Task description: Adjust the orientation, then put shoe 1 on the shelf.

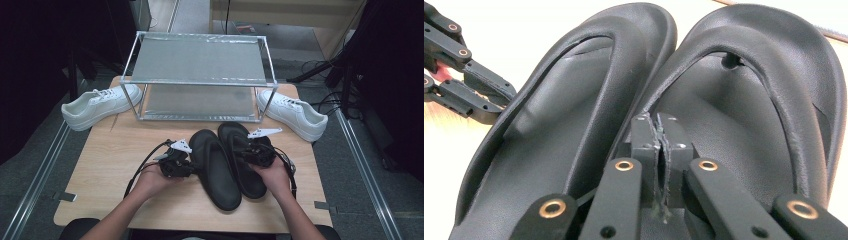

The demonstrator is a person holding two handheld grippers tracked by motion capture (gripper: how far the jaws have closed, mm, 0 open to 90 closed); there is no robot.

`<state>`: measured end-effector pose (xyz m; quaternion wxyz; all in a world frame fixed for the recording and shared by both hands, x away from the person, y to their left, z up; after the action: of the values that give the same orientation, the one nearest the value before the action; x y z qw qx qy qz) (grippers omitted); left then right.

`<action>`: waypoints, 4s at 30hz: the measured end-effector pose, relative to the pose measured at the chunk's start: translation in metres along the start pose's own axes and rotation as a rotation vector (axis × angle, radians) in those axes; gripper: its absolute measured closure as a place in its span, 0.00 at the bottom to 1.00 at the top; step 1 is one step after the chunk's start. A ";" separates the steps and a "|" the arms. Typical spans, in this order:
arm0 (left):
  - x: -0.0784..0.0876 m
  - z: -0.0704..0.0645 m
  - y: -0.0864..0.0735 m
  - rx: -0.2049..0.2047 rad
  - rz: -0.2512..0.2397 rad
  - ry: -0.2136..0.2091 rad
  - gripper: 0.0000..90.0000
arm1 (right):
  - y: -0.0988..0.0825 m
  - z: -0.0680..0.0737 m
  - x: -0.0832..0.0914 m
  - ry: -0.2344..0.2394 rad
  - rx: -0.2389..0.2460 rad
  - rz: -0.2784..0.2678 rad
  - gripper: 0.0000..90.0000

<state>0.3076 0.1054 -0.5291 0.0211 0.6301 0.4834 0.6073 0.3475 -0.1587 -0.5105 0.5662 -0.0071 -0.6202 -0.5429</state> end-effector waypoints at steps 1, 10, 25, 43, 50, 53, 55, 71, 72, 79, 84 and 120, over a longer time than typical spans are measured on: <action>0.000 -0.001 0.000 -0.003 0.000 0.003 0.86 | 0.000 0.000 0.000 0.001 0.000 -0.001 0.96; 0.002 0.002 0.000 0.010 -0.002 -0.022 0.75 | -0.003 -0.004 0.004 -0.015 0.006 -0.021 0.80; 0.037 0.018 -0.004 0.049 -0.103 0.034 0.50 | -0.008 0.015 0.012 0.019 -0.009 -0.111 0.53; 0.045 0.031 -0.010 0.074 -0.115 0.076 0.46 | -0.006 0.027 -0.010 -0.075 0.038 -0.110 0.51; 0.048 0.034 -0.011 0.084 -0.125 0.085 0.46 | -0.006 0.024 -0.017 -0.072 0.017 -0.093 0.53; 0.048 0.037 -0.011 0.091 -0.121 0.088 0.46 | -0.006 0.026 -0.021 -0.083 0.024 -0.080 0.53; 0.048 0.037 -0.012 0.092 -0.122 0.093 0.46 | -0.007 0.026 -0.023 -0.088 0.029 -0.074 0.54; 0.050 0.041 -0.013 0.098 -0.129 0.100 0.46 | -0.008 0.031 -0.029 -0.109 0.008 -0.040 0.60; 0.050 0.041 -0.013 0.098 -0.129 0.100 0.46 | -0.008 0.031 -0.029 -0.109 0.005 -0.039 0.61; 0.050 0.042 -0.013 0.096 -0.130 0.102 0.46 | -0.007 0.031 -0.029 -0.109 -0.020 -0.023 0.70; 0.052 0.043 -0.013 0.106 -0.139 0.105 0.46 | -0.005 0.029 -0.027 -0.107 -0.057 -0.009 0.75; 0.066 0.048 -0.035 0.165 -0.158 0.155 0.45 | 0.029 0.023 -0.028 -0.069 -0.034 -0.020 0.84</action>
<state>0.3112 0.1927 -0.5141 -0.0203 0.5409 0.5800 0.6088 0.3601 -0.1145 -0.5056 0.5390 -0.0294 -0.6300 -0.5584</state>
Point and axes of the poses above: each handheld gripper's, and its own axes: x roughly backward along the jaws, y roughly out of its top, z roughly to its left, the point moved 2 cm from there along -x, roughly forward along the jaws, and after that the axes turned 2 degrees about z, right-handed, at the moved point
